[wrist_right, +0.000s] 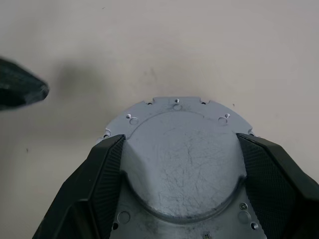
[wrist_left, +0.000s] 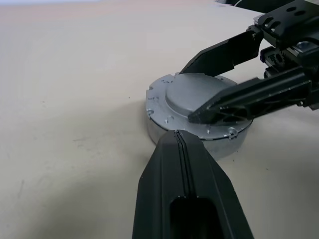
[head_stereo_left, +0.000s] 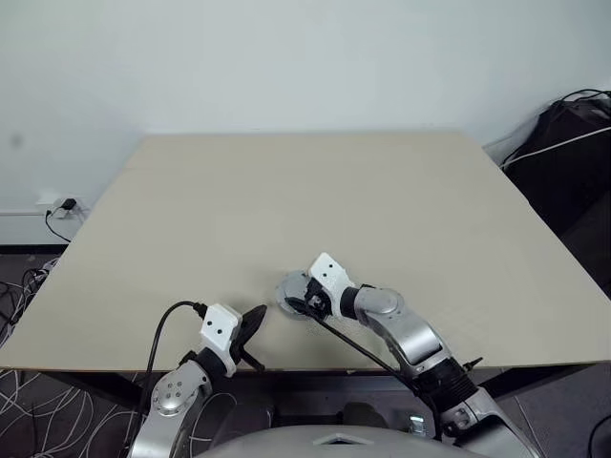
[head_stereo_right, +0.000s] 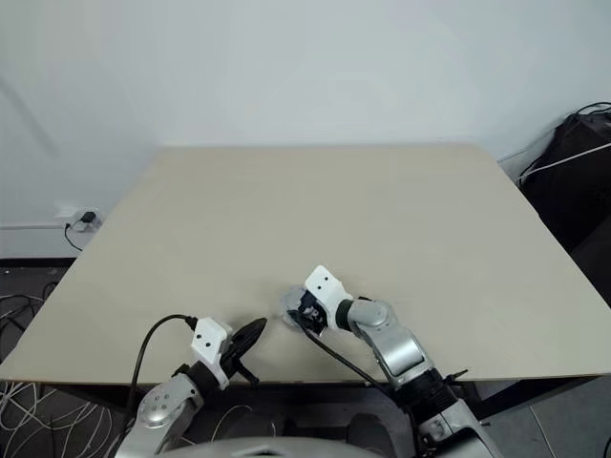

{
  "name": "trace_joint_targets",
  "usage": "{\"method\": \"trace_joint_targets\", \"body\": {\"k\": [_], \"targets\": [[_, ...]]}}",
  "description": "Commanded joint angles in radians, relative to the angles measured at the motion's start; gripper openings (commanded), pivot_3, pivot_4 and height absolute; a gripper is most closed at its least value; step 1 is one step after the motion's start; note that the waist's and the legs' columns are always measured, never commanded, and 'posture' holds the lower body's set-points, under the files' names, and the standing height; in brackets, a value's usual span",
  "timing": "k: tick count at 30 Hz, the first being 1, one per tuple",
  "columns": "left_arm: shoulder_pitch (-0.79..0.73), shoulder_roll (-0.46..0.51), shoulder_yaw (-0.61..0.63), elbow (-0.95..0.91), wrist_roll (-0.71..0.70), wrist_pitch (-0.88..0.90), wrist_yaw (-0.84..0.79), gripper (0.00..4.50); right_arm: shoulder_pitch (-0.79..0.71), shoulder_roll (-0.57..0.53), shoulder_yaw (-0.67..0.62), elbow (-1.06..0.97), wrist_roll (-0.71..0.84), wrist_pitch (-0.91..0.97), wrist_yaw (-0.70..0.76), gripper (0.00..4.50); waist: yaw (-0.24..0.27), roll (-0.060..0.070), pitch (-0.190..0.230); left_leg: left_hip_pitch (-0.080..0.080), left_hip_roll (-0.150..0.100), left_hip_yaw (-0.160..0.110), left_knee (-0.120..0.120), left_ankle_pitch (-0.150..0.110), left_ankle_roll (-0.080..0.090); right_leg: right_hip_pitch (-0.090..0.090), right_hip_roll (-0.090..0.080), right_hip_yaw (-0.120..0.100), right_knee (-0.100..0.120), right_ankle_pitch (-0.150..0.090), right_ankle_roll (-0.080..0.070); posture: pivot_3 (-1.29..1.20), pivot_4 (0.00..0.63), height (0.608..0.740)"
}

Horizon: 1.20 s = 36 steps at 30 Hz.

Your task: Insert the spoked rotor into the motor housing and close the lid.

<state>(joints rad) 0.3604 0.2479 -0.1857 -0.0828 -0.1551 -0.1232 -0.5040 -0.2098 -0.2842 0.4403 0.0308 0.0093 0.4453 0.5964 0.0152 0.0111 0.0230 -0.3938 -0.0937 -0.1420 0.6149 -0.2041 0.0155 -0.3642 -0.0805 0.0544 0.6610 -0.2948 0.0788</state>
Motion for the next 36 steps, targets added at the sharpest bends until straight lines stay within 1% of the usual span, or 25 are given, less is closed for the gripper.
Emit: {"method": "trace_joint_targets", "body": {"k": [1,11,15,18,23,26,29,31,36], "targets": [[-0.009,0.003,0.0,-0.007,0.01,-0.026,-0.006,0.0,0.012,-0.03,0.014,0.044,-0.051,0.004,-0.006,3.19,0.001,0.0,0.0,0.0,0.0,0.0,0.0,0.0,0.0,0.0,0.0,0.0,0.0,0.0,0.0,0.0,0.0,0.74],[-0.01,0.002,-0.001,-0.005,0.01,-0.031,-0.006,0.0,0.015,-0.063,0.018,0.059,-0.062,-0.062,0.024,3.19,0.006,-0.001,0.001,0.0,0.0,0.0,0.0,0.0,0.0,0.0,0.0,0.0,-0.001,0.0,0.0,0.0,0.0,0.74],[-0.012,0.003,0.001,-0.012,0.008,-0.024,-0.008,0.0,0.021,-0.035,-0.004,0.045,-0.023,-0.021,0.026,3.19,0.007,-0.002,0.001,-0.001,0.0,0.0,0.0,0.0,0.0,0.0,0.0,0.0,-0.001,0.0,0.0,0.0,0.0,0.74],[-0.017,-0.002,0.005,-0.023,0.001,-0.016,-0.004,0.0,0.024,-0.026,0.002,0.039,-0.022,0.002,0.024,3.19,0.007,-0.002,0.001,0.0,0.0,0.0,0.0,0.0,0.0,0.0,0.0,0.0,-0.001,0.0,0.0,0.0,0.0,0.74],[-0.04,-0.033,0.027,-0.045,-0.018,0.017,0.04,0.0,0.028,0.003,-0.014,0.03,0.002,0.084,0.013,3.19,0.006,-0.002,0.001,0.0,0.0,0.0,0.0,0.0,0.0,0.0,0.0,0.0,-0.001,0.0,0.0,0.0,0.0,0.74],[-0.086,-0.053,0.057,-0.065,-0.057,0.084,0.066,0.0,0.029,0.022,-0.026,0.025,0.021,0.137,0.013,3.19,0.006,-0.002,0.001,0.0,0.0,0.0,0.0,0.0,0.0,0.0,0.0,0.0,0.0,0.0,0.0,0.0,0.0,0.74],[-0.128,-0.059,0.087,-0.073,-0.094,0.168,0.084,0.0,0.028,0.025,-0.02,0.022,0.018,0.15,0.01,3.19,0.005,-0.003,0.001,0.0,0.0,0.0,0.0,0.0,0.0,0.0,0.001,-0.001,0.0,0.0,0.0,0.0,0.0,0.74],[-0.177,-0.056,0.122,-0.075,-0.159,0.296,0.095,0.0,0.029,0.027,-0.017,0.019,0.016,0.154,0.007,3.19,0.004,-0.003,0.001,0.0,0.0,0.0,0.0,0.0,0.0,0.0,0.003,-0.001,0.0,0.0,0.0,0.0,0.0,0.74],[-0.273,-0.022,0.181,-0.064,-0.336,0.553,0.029,0.0,0.03,0.033,-0.015,0.012,0.016,0.159,0.003,3.19,-0.001,-0.003,0.001,0.0,0.0,-0.001,0.0,0.0,0.0,0.0,0.004,-0.001,0.0,0.0,0.001,0.0,0.0,0.74]]}}
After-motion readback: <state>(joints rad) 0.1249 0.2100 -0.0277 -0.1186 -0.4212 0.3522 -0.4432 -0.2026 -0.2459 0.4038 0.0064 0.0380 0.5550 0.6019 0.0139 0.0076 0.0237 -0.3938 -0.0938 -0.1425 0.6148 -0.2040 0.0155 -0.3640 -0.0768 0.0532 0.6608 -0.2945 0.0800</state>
